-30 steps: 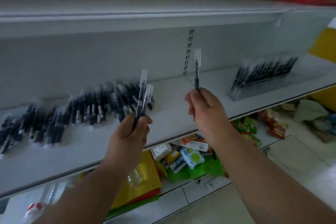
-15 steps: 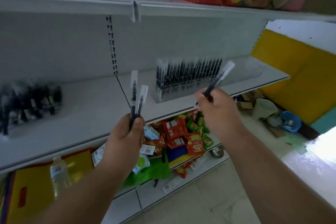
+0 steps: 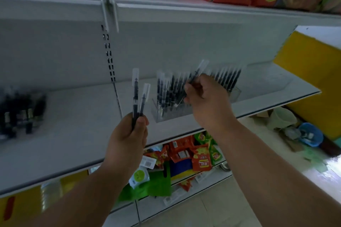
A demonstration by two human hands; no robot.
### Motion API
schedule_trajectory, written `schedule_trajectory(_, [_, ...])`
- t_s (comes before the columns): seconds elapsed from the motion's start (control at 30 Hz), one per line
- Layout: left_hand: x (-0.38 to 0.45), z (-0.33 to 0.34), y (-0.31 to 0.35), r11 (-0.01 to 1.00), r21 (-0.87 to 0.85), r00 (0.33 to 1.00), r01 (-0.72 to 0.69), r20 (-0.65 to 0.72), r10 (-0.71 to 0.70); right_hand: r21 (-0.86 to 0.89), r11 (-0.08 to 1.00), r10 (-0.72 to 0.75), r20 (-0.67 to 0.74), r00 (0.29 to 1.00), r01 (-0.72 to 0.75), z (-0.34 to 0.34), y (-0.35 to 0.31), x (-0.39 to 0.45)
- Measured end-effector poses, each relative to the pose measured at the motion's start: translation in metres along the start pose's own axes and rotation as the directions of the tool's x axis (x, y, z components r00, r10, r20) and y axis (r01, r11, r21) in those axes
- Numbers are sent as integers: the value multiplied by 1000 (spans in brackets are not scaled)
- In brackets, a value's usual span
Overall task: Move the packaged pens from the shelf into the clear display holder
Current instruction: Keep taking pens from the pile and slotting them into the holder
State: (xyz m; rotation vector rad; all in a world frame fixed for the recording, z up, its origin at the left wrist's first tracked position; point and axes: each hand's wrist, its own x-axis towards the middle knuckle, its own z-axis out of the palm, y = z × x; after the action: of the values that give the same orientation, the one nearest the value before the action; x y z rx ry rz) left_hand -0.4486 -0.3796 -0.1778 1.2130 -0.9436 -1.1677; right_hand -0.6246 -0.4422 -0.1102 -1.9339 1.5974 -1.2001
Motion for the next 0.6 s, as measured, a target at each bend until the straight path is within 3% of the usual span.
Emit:
schedule_trajectory(0.2, [-2,6,-5,999,-18,980,-37,-195,33,-225,948,-169,248,954,226,19,10,27])
schedule_trajectory(0.3, [-11,15,-7,999,-15,958,-52,-284,46,-329,910,-100,414,905,251,23,24,31])
schedule_trajectory(0.37, [-18,22,-9,998,30,939,-55,-338,62,-340,907,-72,452,889,246,25,32,33])
schedule_trajectory(0.43, [-23,31,-11,997,48,928,-58,-365,72,-304,919,-103,425,899,250,23,36,35])
schedule_trajectory(0.53, [-31,49,-14,996,36,912,-80,-401,88,-88,964,-202,373,906,251,11,39,32])
schedule_trajectory(0.6, [-34,62,-17,995,47,913,-84,-397,96,119,966,-259,472,843,231,2,37,27])
